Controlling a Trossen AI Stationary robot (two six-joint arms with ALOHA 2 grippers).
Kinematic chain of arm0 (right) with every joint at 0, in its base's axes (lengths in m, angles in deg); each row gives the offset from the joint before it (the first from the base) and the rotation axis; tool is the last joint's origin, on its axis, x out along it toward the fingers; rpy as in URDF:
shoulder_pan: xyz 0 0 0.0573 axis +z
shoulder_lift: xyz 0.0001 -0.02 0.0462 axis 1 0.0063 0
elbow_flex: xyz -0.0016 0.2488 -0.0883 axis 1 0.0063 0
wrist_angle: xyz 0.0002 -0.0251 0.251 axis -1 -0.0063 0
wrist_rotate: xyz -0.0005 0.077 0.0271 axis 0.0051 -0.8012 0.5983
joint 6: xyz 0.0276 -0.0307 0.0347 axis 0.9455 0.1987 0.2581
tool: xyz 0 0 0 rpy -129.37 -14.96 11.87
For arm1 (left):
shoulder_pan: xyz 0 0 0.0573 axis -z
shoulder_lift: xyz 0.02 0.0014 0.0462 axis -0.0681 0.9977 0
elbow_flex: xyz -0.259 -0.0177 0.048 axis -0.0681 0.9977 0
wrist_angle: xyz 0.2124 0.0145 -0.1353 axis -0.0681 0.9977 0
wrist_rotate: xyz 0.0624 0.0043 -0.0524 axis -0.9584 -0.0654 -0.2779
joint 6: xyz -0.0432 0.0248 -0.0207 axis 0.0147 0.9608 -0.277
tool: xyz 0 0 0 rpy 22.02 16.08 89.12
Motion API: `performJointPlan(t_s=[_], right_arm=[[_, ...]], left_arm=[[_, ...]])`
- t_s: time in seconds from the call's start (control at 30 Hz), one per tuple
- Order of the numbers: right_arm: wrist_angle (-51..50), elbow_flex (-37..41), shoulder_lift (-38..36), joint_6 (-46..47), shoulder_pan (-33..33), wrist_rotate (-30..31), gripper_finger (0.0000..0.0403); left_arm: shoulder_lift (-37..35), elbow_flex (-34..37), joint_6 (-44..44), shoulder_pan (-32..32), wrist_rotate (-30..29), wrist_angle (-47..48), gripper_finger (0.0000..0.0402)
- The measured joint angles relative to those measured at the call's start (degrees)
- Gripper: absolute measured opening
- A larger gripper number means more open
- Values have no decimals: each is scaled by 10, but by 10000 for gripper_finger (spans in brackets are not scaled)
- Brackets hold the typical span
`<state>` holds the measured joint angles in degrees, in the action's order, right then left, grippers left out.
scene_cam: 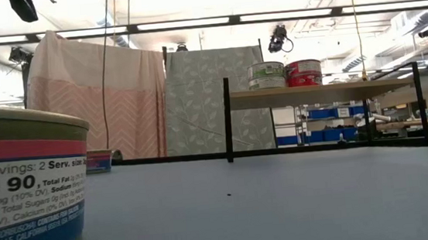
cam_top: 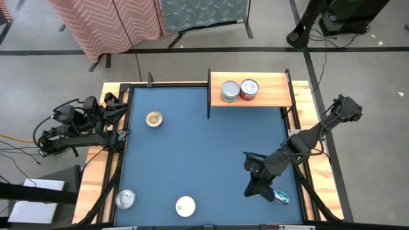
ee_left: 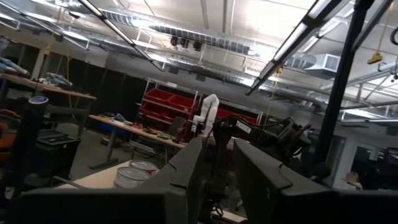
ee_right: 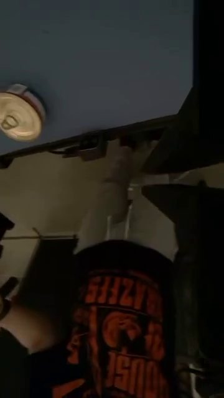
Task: Stack canned seafood by type on shelf
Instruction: Put the right green-blue tuna can on the shelf
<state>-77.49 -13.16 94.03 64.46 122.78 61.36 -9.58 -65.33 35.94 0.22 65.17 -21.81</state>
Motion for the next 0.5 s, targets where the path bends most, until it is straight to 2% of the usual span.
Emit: performJointPlan(t_s=[0.13, 0.33, 0.43, 0.5], right_arm=[[15, -1, 14, 8, -3, 8, 90], [7, -1, 17, 28, -3, 5, 173], [-21, -2, 17, 52, -3, -24, 218], [-70, -2, 18, 67, -3, -68, 245]], left_arm=[[0, 0, 0, 0, 16, 0, 95], [0, 0, 0, 0, 35, 0, 95], [0, 0, 0, 0, 39, 0, 95], [0, 0, 0, 0, 39, 0, 95]])
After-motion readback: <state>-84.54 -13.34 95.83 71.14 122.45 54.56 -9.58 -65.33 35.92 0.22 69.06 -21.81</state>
